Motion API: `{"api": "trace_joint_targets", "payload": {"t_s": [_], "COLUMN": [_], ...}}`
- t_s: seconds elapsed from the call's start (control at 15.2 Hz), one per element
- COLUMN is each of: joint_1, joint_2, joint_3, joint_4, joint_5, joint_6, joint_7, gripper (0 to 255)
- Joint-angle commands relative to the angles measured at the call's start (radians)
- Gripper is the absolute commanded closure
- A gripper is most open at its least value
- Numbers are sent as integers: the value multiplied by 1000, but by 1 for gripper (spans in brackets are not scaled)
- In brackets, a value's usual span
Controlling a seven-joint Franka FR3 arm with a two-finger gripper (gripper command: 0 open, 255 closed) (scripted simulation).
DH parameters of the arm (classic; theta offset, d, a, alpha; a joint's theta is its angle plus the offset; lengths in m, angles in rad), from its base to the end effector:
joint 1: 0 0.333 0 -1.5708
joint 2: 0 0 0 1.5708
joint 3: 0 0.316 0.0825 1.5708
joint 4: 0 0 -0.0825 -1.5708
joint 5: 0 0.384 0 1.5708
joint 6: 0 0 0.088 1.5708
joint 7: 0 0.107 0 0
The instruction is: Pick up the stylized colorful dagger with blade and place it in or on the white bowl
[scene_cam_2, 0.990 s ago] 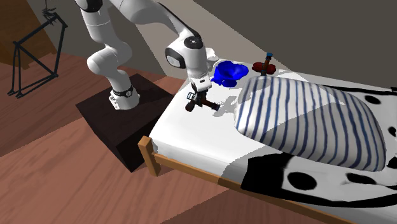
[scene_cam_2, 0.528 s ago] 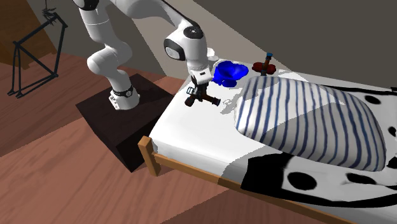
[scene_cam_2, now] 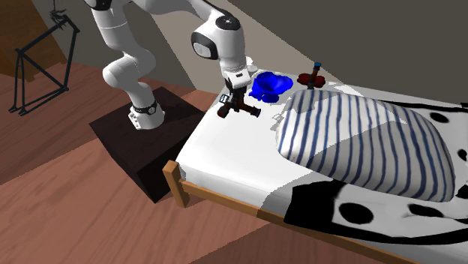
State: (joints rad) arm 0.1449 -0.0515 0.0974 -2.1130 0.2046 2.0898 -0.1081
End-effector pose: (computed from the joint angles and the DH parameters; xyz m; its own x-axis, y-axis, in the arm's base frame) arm 0.5170 0.1386 0.4409 0.9687 0.2451 0.0381 0.2480 -0.9535 -0.1712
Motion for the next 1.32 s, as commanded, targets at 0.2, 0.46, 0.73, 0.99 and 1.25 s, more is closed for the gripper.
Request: {"api": "trace_joint_targets", "payload": {"t_s": [0.2,0.46,0.73,0.99,1.25], "joint_1": [-2,-3,38,80,123], "joint_2": [-22,-32,-97,-150,-188], "joint_3": [-2,-3,45,98,156], "joint_4": [43,74,0,-56,-94], "joint_5": [-5,-7,5,21,38], "joint_6": [-65,-106,-82,-61,-44], "joint_7": [9,16,96,181,269], "gripper": [255,255,255,255,255]}}
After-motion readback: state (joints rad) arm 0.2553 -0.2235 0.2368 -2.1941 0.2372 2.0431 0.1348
